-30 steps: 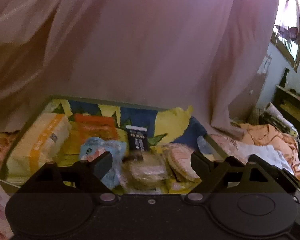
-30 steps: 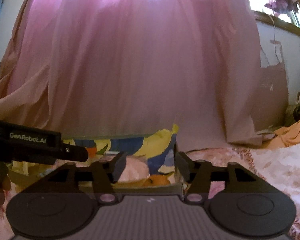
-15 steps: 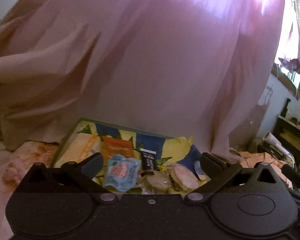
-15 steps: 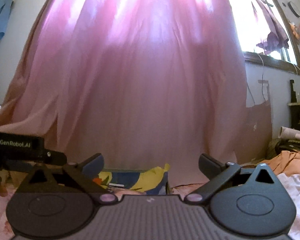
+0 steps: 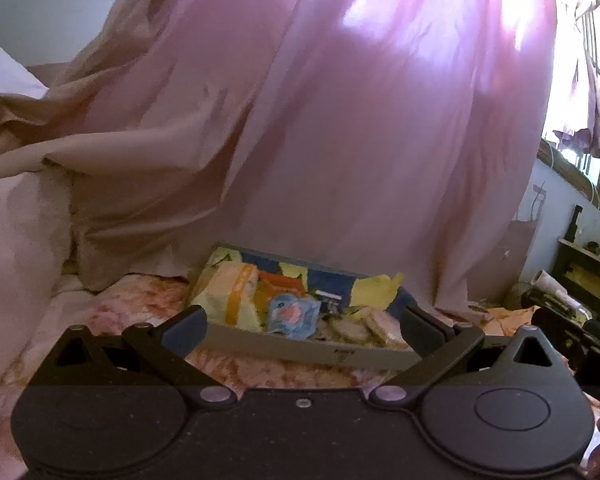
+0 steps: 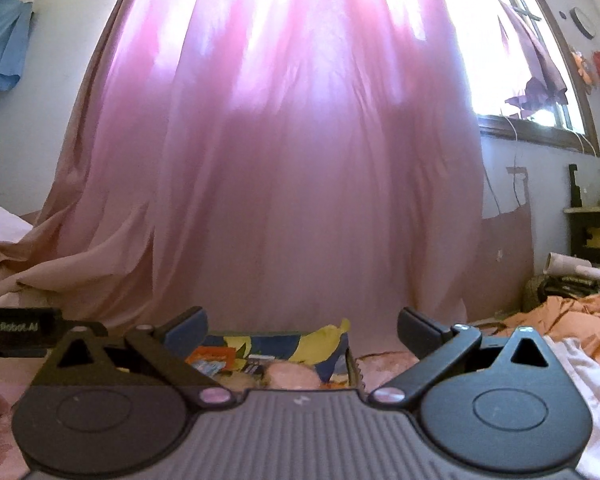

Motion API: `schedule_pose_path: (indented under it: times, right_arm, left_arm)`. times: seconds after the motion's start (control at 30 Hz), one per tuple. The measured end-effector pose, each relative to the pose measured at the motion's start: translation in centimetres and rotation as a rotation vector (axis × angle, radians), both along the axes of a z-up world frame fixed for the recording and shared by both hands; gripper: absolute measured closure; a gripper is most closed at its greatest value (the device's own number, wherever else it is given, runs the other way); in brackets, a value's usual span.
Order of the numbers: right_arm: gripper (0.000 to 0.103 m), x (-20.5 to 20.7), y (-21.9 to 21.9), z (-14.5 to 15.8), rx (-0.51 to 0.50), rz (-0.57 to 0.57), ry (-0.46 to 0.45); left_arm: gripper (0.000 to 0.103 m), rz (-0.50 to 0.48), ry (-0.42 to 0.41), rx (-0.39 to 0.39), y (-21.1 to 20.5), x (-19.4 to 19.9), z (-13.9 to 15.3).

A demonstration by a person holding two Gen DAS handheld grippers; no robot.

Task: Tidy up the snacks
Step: 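Withdraw both open tools from the tray toward the remaining snacks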

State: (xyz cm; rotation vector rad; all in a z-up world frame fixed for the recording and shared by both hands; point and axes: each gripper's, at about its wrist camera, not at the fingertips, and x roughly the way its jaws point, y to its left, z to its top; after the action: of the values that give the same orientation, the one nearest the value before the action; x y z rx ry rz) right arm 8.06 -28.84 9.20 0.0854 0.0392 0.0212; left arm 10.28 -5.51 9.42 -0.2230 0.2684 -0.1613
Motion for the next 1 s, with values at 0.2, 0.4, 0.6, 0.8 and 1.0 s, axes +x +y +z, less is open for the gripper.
schedule_pose_path:
  times: [0.2,0.4,0.6,0.8,1.0]
  right_arm:
    - [0.0,-2.6,0.0,-1.6,-0.013,0.017,0.07]
    - [0.0,-4.1,0.0,-3.0,-0.032,0.024,0.173]
    - [0.0,-4.8,0.6,-4.8,-0.06,0.022,0.284]
    - [0.0,-4.3,0.8,-6.6,-0.052,0.021,0.381]
    - [0.0,-3.4,0.8,-8.0,-0.046,0.014,0.461]
  left_arm:
    - [0.001,0.004,0.009,0.016,1.0,-3.0,-1.6]
    - [0.001,-0.012,0.041,0.039,1.1,-4.8,-3.4]
    - [0.001,-0.035,0.094,0.082,1.0,-5.5,-5.6]
    - [0.001,-0.043,0.156,0.107,1.0,-5.2,-7.3]
    - [0.001,-0.048,0.222,0.147,1.0,-4.3,-8.8]
